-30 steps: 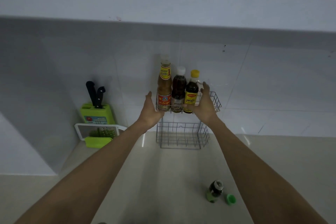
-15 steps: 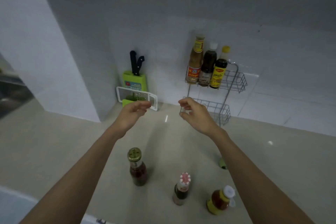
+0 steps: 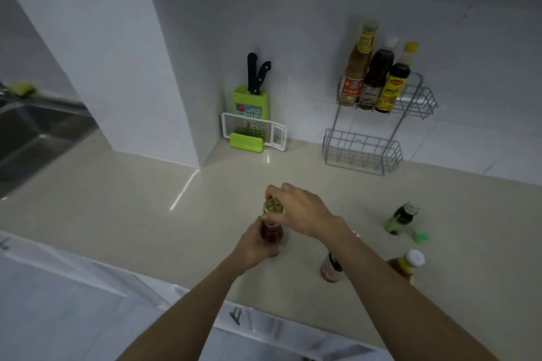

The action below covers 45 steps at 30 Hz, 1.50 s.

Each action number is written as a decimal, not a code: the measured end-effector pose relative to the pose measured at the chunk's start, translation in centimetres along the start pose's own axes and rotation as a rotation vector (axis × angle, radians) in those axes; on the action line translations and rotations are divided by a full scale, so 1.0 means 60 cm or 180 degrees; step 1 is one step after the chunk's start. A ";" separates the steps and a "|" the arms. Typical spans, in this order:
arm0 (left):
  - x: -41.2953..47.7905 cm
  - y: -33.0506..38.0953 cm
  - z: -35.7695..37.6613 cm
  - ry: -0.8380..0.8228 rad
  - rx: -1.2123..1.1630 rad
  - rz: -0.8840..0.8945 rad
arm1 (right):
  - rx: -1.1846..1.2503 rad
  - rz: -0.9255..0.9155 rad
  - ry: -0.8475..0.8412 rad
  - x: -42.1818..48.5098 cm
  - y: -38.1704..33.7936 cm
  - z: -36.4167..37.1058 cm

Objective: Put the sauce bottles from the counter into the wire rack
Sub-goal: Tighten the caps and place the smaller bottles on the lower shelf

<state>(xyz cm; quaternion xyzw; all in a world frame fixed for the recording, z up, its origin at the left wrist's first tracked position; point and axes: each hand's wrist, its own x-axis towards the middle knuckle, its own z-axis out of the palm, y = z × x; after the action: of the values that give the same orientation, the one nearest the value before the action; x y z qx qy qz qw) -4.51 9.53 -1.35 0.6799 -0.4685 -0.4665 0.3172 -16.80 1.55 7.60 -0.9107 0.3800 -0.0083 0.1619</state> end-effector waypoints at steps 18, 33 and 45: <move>-0.015 0.120 -0.039 -0.1360 -0.0945 0.0746 | 0.1789 -0.0325 -0.0642 -0.050 0.021 -0.198; -0.028 0.171 -0.054 -0.2138 -0.1001 0.0773 | -0.1120 -0.1036 0.0809 -0.055 -0.003 -0.177; -0.005 0.150 -0.036 -0.1486 -0.0913 0.0615 | -0.1034 -0.0675 0.0992 -0.028 0.027 -0.138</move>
<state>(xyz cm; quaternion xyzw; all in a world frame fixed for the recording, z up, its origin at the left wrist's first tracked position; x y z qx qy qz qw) -5.62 6.58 7.35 0.4546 -0.5207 -0.6395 0.3367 -20.25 -0.69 15.13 -0.9472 0.2991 -0.1044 -0.0490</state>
